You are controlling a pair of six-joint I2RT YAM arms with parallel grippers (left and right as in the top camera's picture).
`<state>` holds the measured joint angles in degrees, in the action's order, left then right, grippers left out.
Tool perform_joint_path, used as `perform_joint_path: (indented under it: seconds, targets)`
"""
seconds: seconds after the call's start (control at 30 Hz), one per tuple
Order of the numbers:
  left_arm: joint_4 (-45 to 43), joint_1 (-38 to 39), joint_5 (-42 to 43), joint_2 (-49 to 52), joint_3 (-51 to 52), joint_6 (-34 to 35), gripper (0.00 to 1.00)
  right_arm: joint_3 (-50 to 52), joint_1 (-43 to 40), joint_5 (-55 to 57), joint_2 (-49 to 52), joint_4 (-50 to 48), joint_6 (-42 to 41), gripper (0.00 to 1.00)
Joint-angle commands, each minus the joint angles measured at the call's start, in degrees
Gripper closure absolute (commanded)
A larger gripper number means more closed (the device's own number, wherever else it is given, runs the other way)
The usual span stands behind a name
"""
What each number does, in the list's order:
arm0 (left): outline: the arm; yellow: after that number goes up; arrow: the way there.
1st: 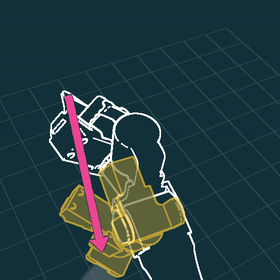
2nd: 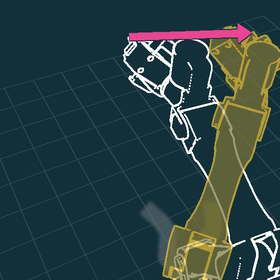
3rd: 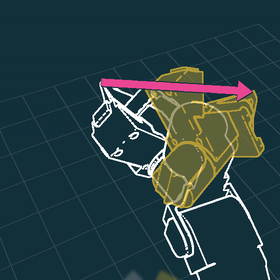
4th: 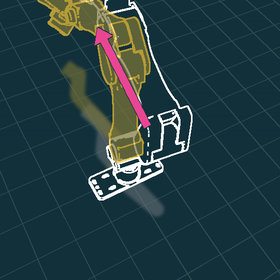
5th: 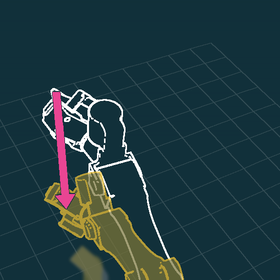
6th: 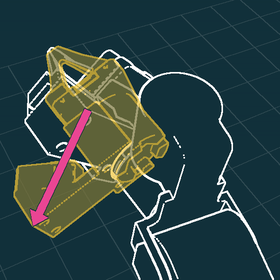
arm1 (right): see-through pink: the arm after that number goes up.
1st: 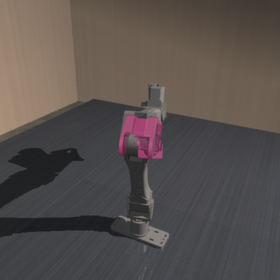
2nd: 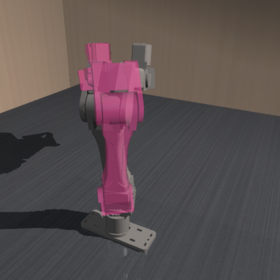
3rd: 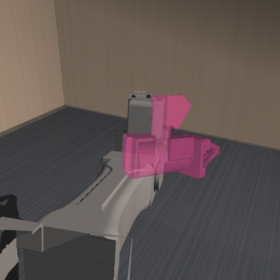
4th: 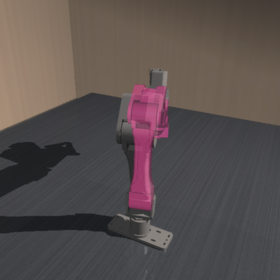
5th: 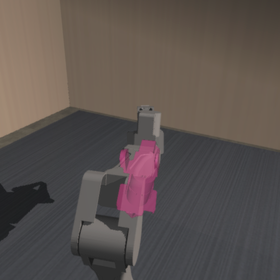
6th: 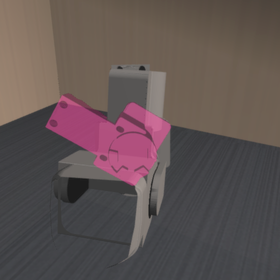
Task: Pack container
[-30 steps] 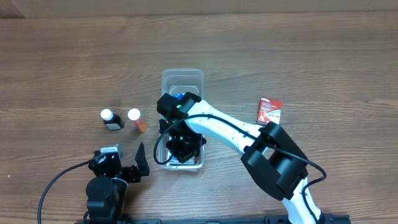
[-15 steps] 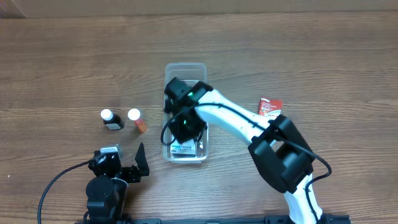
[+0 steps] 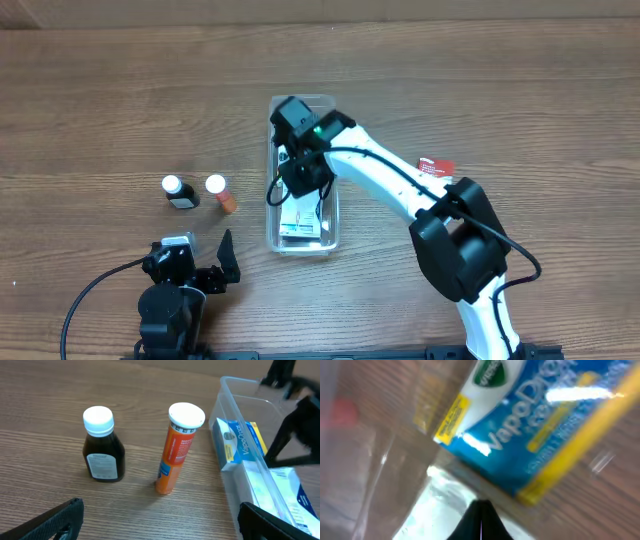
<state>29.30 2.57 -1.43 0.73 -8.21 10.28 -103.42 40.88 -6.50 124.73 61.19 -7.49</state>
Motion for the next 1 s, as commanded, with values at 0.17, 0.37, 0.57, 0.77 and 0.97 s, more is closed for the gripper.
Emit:
perform_joint_path:
  seconds: [0.17, 0.37, 0.57, 0.77, 0.97]
  targets:
    - [0.0, -0.3, 0.6, -0.5, 0.1, -1.1, 0.0, -14.7, -0.2, 0.5, -0.2, 15.2, -5.2, 0.96]
    - [0.0, -0.3, 0.6, -0.5, 0.1, -1.1, 0.0, -9.4, 0.9, -6.1, -0.2, 20.1, -6.3, 0.96]
    - [0.0, -0.3, 0.6, -0.5, 0.1, -1.1, 0.0, -0.3, 3.8, -10.6, -0.2, 13.9, -6.3, 0.96]
    - [0.0, -0.3, 0.6, -0.5, 0.1, -1.1, 0.0, 5.8, 4.0, -7.7, -0.2, 2.7, -9.0, 0.96]
    - [0.0, -0.3, 0.6, -0.5, 0.1, -1.1, 0.0, 6.2, 0.2, -0.7, -0.2, -8.4, -8.6, 0.96]
